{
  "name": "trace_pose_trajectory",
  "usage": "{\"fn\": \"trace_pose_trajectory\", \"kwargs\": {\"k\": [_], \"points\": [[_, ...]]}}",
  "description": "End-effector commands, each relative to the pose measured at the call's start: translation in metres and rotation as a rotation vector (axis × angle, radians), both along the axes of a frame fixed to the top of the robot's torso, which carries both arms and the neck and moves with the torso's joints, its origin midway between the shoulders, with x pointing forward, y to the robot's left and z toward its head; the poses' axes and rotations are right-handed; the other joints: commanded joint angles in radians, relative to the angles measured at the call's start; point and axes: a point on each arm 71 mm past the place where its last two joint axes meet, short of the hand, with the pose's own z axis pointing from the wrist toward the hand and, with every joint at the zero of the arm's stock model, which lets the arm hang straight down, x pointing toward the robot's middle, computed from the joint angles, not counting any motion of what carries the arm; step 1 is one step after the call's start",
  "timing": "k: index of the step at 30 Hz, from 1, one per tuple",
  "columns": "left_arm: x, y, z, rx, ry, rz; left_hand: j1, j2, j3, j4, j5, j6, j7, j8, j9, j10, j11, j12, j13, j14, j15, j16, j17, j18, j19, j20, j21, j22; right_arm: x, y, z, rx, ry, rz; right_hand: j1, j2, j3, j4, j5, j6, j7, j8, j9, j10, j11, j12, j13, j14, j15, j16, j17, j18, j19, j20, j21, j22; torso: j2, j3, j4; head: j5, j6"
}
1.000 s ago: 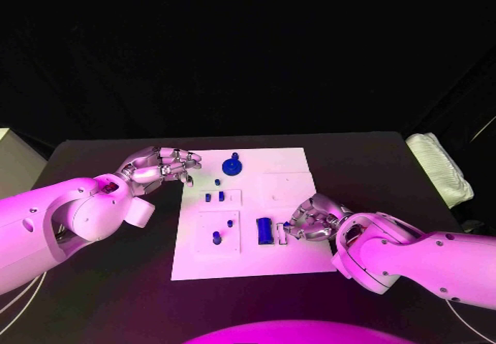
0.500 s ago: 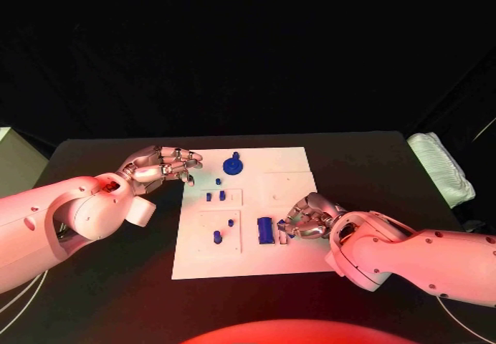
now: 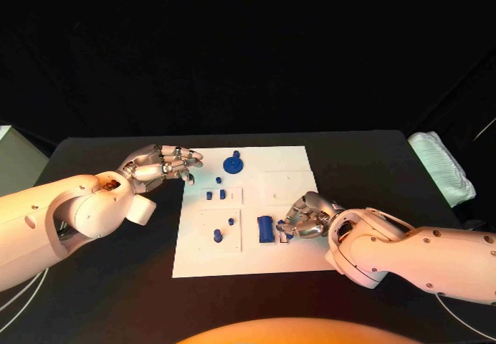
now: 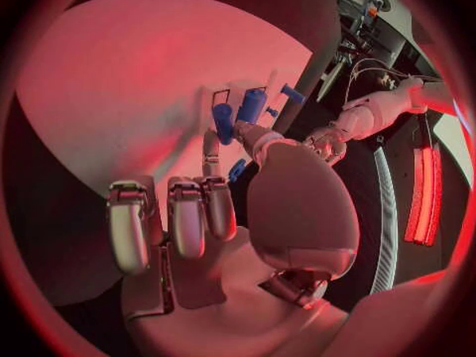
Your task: Assemble the parts on the task board
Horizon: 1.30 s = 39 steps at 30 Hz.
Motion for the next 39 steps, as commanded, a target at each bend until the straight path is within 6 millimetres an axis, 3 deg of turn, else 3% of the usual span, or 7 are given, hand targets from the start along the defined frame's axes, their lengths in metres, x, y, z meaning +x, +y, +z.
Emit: {"fn": "trace_pose_trajectory", "kwargs": {"k": [1, 39], "points": [[-0.001, -0.002, 0.0007, -0.01, 0.002, -0.018, 0.003, 0.009, -0.001, 0.005, 0.002, -0.003, 0.005, 0.002, -0.002, -0.003, -0.002, -0.005, -0.001, 0.004, 0.004, -0.006, 0.001, 0.014, 0.005, -0.001, -0.006, -0.001, -0.0028, 0.0017, -0.0043, -0.062, 0.016, 0.037, -0.011, 0.001, -0.009, 0.002, -0.006, 0.012, -0.001, 0.002, -0.001, 0.081, -0.008, 0.002, 0.232, 0.104, -0.008, 0.004, 0.263, -0.014, 0.105, -0.009, 0.006, 0.263, 0.0, -0.0001, 0.0002, 0.0, 0.0], [-0.0007, 0.001, -0.0002, 0.001, 0.009, -0.013, 0.0, 0.01, -0.003, 0.009, 0.002, -0.003, 0.005, 0.003, -0.002, -0.003, -0.002, -0.005, -0.002, 0.003, 0.005, -0.007, 0.002, 0.013, 0.005, -0.001, -0.009, -0.003, -0.0035, 0.0102, -0.0038, -0.113, -0.018, 0.088, -0.048, 0.029, -0.043, 0.054, -0.046, 0.028, -0.01, 0.022, 0.005, 0.086, -0.017, 0.015, 0.238, 0.104, -0.016, 0.004, 0.263, -0.014, 0.105, -0.016, 0.006, 0.263, 0.001, -0.0001, 0.0, 0.0, -0.004]]}}
